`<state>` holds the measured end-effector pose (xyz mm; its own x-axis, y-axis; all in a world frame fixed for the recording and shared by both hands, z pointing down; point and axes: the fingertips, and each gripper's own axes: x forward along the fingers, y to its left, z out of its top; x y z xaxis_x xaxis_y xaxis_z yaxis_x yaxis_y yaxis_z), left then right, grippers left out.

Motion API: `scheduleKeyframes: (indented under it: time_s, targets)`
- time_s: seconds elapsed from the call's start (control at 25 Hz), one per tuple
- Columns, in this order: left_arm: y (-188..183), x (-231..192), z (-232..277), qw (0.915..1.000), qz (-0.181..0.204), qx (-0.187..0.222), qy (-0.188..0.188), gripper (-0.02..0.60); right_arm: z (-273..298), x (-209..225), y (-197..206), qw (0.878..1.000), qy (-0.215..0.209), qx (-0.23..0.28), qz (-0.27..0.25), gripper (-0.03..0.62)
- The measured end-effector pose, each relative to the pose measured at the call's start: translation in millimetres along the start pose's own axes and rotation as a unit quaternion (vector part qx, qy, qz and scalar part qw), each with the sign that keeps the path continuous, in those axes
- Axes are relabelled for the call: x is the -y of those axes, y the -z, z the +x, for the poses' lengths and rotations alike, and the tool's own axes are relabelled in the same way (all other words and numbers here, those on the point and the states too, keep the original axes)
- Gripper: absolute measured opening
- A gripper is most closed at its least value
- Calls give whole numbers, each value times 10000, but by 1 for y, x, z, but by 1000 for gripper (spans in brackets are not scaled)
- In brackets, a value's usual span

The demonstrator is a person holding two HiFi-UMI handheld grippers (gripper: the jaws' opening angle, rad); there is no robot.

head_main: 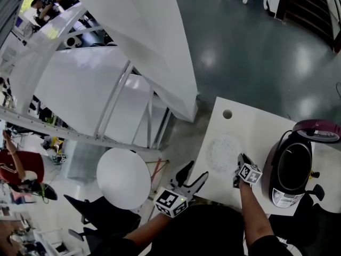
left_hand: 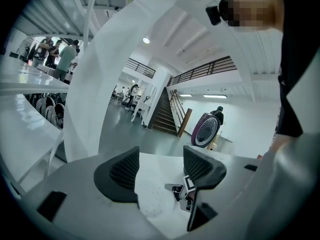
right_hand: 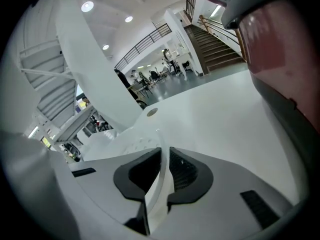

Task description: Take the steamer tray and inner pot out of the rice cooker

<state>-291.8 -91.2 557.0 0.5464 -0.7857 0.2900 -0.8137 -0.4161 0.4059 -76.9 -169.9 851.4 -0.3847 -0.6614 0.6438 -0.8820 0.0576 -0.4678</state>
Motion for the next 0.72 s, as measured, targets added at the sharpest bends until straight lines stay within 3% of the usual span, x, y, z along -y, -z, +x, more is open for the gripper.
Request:
scheduleKeyframes:
  time_s: [0.2,0.52,0.72]
  targets:
    - [1,3,2,10000,-52,26,12,255,-10,7,-9,9989,303,175,-298,78]
    - [-6,12,7,9993,-131,255,242,249,-42,-18,-43,9954,256,392,-841,77]
    - [-8,18,5,9975,-421,433,356,218,-87,-67,-55,9911,-9,555,-1212,19]
